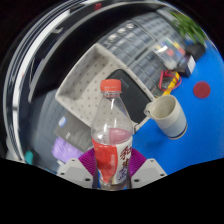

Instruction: Pour water

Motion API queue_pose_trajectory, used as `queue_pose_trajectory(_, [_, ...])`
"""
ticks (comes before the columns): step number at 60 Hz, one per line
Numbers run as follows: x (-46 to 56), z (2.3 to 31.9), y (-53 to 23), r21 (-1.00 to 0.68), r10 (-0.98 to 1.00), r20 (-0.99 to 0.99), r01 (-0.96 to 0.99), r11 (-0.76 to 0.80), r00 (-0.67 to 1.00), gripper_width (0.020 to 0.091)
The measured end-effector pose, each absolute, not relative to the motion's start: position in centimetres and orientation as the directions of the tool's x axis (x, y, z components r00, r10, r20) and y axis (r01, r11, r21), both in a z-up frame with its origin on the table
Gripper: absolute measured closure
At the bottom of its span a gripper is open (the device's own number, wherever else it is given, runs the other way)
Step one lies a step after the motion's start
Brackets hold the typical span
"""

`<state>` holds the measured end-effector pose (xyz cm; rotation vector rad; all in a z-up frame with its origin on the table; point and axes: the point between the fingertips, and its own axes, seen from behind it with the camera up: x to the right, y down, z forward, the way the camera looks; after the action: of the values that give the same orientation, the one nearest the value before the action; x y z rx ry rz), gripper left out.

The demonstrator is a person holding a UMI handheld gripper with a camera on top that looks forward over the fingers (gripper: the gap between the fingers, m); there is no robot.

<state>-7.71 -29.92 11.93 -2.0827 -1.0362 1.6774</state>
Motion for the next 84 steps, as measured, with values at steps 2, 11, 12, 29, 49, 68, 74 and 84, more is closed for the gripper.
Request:
queue_pose_trajectory(2, [-8.3, 12.6, -29.8, -0.543, 0.603, -0.793, 0.345, -0.765, 0.089, 0.0723])
queue_pose_trajectory(11, [-10.2, 14.4, -28.9, -0.217, 0.279, -0.942, 0.295, -0.930, 0.187, 0.0721])
queue_pose_trajectory(12, [-10.3, 14.6, -28.8, -0.187, 0.247, -0.950, 0.287, -0.939, 0.191, 0.0721])
queue_pose_trajectory(29, [-12.2, 16.9, -28.3, 0.273, -0.218, -0.944, 0.216, -0.937, 0.248, 0.0721])
queue_pose_trajectory(49, [-12.1, 16.7, -27.6, 0.297, -0.223, -0.933, 0.253, -0.921, 0.282, 0.0722])
queue_pose_trajectory(68, [-12.0, 23.5, -18.5, -0.562, 0.598, -0.800, 0.298, -0.771, 0.039, 0.0718])
queue_pose_trajectory(74, [-11.9, 24.8, -13.7, -0.763, 0.789, -0.612, 0.222, -0.607, 0.054, 0.0720])
queue_pose_trajectory(84, [-12.2, 24.2, -5.5, -0.939, 0.945, -0.295, 0.142, -0.315, 0.142, 0.0720])
